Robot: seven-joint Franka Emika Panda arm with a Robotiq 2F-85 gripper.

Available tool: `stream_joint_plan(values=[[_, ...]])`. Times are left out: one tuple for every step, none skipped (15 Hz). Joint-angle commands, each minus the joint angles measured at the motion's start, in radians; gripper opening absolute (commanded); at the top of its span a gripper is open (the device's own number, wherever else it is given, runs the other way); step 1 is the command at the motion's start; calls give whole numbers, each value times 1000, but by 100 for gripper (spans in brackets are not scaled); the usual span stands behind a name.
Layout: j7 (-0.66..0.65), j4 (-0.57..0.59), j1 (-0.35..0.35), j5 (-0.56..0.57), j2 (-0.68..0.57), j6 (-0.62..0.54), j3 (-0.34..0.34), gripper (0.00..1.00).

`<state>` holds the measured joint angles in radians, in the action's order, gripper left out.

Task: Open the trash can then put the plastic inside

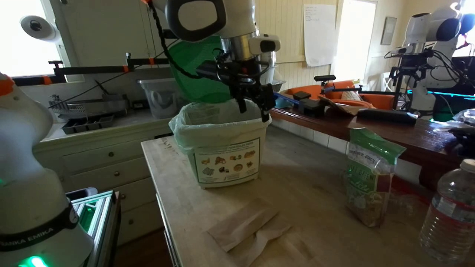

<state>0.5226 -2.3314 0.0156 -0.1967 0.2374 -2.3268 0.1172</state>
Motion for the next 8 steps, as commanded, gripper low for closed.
stream_joint_plan(values=[[42, -50, -22, -76, 97, 9, 31, 100], [43, -62, -23, -90, 123, 1, 37, 100], [37, -83, -22, -101, 162, -7, 42, 100], [28, -102, -20, -107, 195, -19, 49, 100], [19, -120, -16, -108, 219, -32, 59, 100], [-5, -142, -4, -90, 249, -47, 62, 100], [-20, -157, 2, -87, 269, -48, 76, 100], [-28, -176, 10, -86, 284, -50, 93, 100]])
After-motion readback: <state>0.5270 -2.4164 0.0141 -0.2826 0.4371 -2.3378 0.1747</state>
